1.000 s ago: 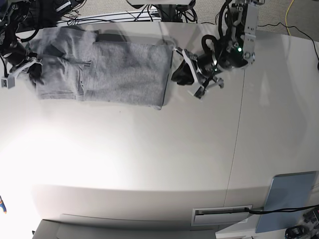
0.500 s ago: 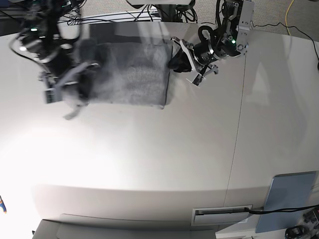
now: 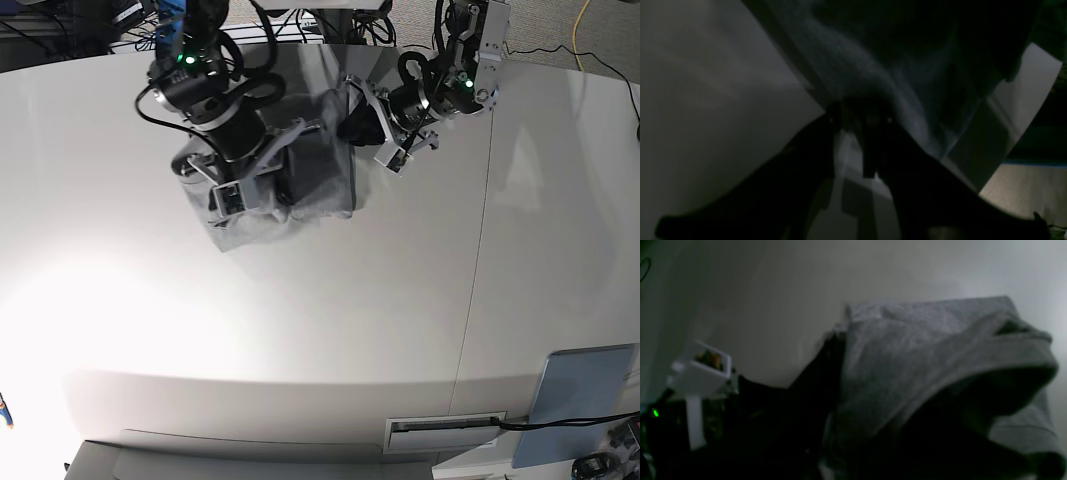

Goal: Fold the T-shirt properly
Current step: 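Fold the right-held end over toward the left gripper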

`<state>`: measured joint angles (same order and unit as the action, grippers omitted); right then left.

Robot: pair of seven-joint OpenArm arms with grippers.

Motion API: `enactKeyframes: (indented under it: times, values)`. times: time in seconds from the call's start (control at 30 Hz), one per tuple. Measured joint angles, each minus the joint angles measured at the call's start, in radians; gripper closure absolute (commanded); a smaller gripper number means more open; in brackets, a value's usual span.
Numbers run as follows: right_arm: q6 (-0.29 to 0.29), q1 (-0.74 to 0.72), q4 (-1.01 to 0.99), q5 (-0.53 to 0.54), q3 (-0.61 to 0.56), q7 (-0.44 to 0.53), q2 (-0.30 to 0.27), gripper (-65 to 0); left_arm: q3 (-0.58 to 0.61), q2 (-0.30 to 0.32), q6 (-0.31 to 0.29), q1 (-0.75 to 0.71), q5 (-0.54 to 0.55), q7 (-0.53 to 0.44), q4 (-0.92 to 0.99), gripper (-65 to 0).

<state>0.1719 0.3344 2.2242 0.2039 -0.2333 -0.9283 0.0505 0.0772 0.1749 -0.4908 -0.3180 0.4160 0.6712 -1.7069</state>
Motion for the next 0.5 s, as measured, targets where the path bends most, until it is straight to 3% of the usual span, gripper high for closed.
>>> enactKeyframes:
  times: [0.37,0.5]
  values:
    - [-0.005,-0.083,-0.187,-0.018,-0.014,0.044,0.026,0.0,0.0,0.0,0.0,0.0,0.0,0.0,0.0,-13.2]
    - [0.106,-0.099,-0.211,0.032,-0.013,0.038,0.069,-17.2,0.0,0.0,0.0,0.0,0.0,0.0,0.0,-13.2]
